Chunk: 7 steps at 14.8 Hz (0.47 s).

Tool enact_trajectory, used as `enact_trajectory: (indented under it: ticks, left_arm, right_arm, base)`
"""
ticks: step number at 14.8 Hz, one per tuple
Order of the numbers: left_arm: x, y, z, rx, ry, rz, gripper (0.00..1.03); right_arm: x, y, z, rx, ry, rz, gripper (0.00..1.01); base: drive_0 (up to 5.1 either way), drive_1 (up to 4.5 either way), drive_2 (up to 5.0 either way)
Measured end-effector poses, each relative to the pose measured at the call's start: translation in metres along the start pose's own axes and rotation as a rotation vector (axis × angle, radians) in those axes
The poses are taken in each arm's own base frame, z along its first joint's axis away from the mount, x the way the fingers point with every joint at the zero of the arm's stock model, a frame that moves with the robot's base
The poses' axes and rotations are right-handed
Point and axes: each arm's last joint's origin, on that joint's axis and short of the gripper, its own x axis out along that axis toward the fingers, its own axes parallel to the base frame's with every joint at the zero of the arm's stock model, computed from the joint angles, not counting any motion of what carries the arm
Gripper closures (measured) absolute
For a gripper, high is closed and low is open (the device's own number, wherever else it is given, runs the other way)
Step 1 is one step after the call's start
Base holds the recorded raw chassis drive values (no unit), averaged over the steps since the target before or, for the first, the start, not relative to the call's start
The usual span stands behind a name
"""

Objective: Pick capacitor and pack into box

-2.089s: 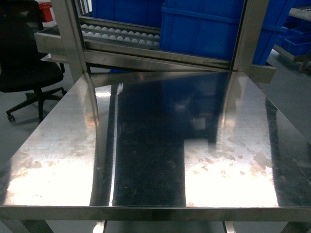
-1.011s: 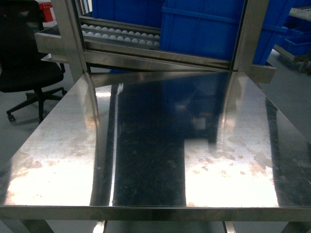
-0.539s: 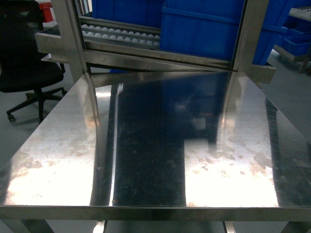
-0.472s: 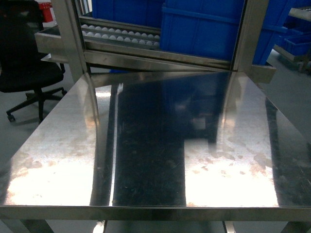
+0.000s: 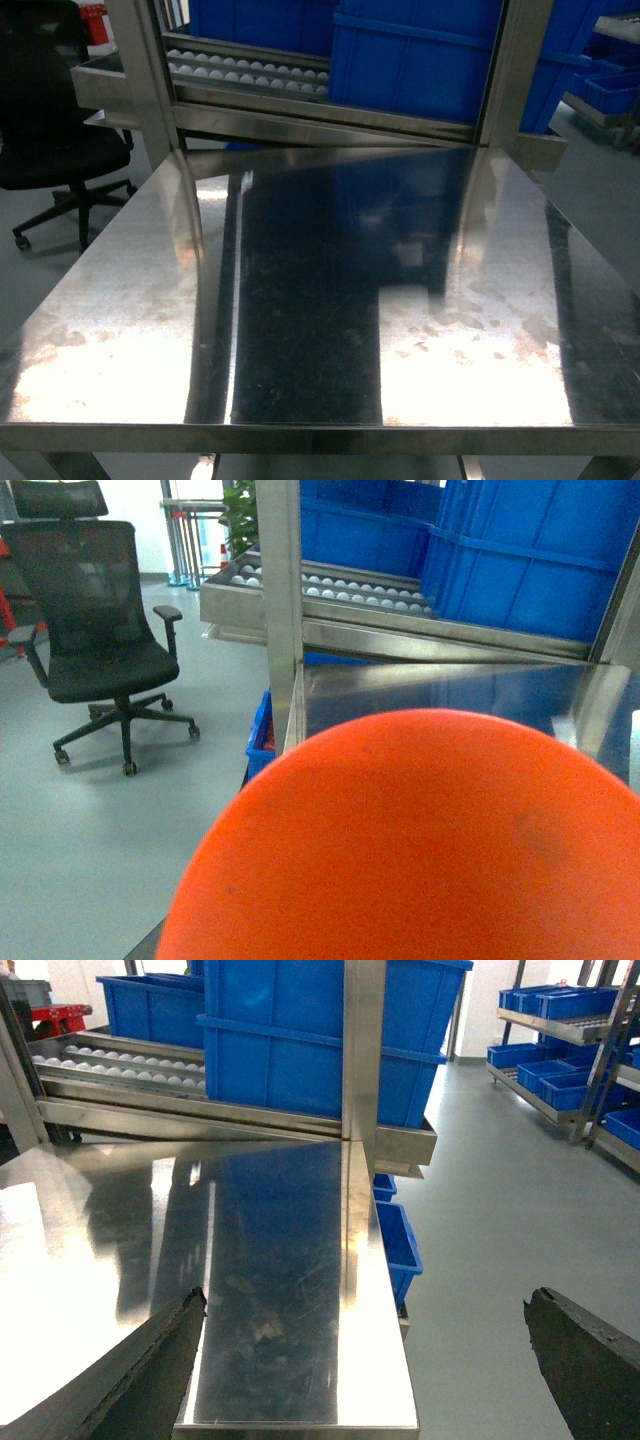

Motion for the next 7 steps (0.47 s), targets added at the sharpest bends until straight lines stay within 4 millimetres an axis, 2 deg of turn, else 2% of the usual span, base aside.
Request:
enact_trajectory:
  ticks: [7]
  left_arm:
    - [0.0000, 0.0000, 0.0001, 0.000, -0.001, 0.000, 0.59]
  right_arm:
    - [0.0000, 0.0000, 0.0000, 0.000, 0.000, 0.000, 0.03]
  base:
    - [0.0, 0.00, 0.0]
